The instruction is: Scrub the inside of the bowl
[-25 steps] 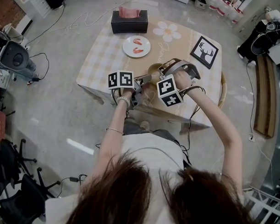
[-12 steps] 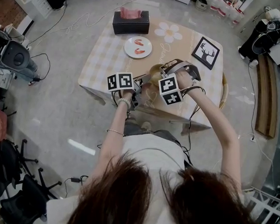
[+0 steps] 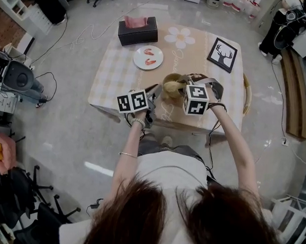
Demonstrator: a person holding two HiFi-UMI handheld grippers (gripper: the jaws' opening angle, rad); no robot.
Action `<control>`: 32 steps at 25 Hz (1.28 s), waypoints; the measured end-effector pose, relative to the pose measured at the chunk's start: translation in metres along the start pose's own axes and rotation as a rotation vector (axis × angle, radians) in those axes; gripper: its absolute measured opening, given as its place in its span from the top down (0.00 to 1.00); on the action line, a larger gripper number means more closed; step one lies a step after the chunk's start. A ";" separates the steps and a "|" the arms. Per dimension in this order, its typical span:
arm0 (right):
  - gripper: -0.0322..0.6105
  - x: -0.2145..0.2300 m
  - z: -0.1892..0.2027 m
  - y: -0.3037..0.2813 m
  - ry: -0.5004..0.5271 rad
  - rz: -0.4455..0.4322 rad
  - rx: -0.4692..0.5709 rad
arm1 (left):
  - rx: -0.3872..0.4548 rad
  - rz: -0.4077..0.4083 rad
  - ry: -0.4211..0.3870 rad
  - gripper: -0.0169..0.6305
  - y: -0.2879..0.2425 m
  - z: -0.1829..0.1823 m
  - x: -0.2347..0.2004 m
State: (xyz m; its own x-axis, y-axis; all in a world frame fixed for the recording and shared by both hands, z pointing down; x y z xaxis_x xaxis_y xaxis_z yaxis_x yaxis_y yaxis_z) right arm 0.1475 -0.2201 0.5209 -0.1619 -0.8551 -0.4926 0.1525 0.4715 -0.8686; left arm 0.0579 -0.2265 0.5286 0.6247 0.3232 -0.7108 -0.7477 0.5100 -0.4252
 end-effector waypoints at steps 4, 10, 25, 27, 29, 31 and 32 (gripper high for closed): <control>0.80 0.000 0.002 0.009 -0.236 -0.005 0.131 | 0.022 -0.039 -0.068 0.91 0.006 -0.002 0.006; 0.80 0.006 0.006 0.028 -0.564 -0.016 0.337 | 0.040 -0.111 -0.204 0.91 0.013 -0.005 0.016; 0.80 0.025 0.010 0.077 -0.881 0.072 0.682 | 0.152 -0.127 -0.442 0.92 0.022 -0.025 0.052; 0.80 0.024 0.010 0.080 -0.901 0.077 0.714 | 0.166 -0.122 -0.466 0.92 0.023 -0.026 0.056; 0.80 0.023 0.011 0.083 -0.915 0.080 0.740 | 0.178 -0.117 -0.489 0.92 0.025 -0.027 0.059; 0.80 0.023 0.011 0.085 -0.931 0.079 0.765 | 0.188 -0.110 -0.507 0.93 0.026 -0.028 0.062; 0.80 0.022 0.011 0.086 -0.938 0.077 0.774 | 0.192 -0.105 -0.512 0.93 0.026 -0.028 0.063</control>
State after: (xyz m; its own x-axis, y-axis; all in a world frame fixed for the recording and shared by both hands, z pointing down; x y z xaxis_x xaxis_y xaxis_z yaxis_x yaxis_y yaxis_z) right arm 0.1680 -0.2007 0.4361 0.5915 -0.8056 -0.0327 0.7236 0.5483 -0.4192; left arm 0.0718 -0.2153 0.4565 0.7588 0.5849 -0.2865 -0.6513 0.6807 -0.3354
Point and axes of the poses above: the fingertips, and each gripper's own axes: y backward along the fingers, x to its right, z out of its underside, the point moved 2 cm from there along y, backward along the fingers, and after that the axes turned 11 degrees about -x, right-handed, at the moved point
